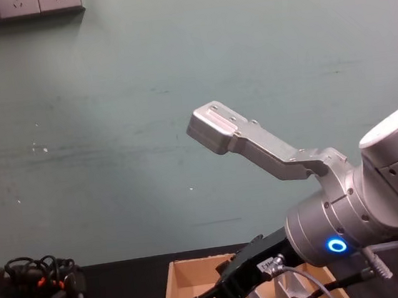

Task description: Use one hand to pick up the angle iron from the table and place it into the box.

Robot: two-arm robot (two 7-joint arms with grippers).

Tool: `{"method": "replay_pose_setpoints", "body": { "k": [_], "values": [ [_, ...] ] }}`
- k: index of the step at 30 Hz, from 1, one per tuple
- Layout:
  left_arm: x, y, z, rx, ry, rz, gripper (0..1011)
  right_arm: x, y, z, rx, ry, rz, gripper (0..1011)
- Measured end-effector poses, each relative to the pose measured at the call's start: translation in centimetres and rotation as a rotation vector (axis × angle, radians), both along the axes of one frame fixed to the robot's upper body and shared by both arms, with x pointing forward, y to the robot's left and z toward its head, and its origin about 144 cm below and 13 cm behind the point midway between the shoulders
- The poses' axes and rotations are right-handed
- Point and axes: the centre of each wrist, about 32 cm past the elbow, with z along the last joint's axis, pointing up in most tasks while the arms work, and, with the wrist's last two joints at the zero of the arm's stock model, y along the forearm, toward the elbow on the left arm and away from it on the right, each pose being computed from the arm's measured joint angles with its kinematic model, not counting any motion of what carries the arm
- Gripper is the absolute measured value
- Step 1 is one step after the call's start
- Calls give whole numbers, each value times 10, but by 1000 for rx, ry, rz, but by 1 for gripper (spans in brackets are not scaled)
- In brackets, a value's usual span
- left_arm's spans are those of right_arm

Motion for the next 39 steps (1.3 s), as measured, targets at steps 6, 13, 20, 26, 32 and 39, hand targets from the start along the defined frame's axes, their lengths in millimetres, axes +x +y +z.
{"method": "replay_pose_setpoints", "body": {
  "k": [6, 13, 20, 26, 32, 39],
  "values": [
    [0, 0, 0, 0, 0, 0, 1011, 0, 0, 0, 1, 0, 0, 966],
    [0, 0, 0, 0, 0, 0, 1011, 0, 0, 0, 2, 0, -1, 1004],
    [0, 0, 0, 0, 0, 0, 1011, 0, 0, 0, 2, 1, -1, 1004],
    [0, 0, 0, 0, 0, 0, 1011, -16, -4, 4, 19, -40, -22, 1004],
    [0, 0, 0, 0, 0, 0, 1011, -51, -14, 5, 45, -131, -116, 1004],
    [0, 0, 0, 0, 0, 0, 1011, -87, -24, -5, 68, -248, -240, 1004]
  ]
}}
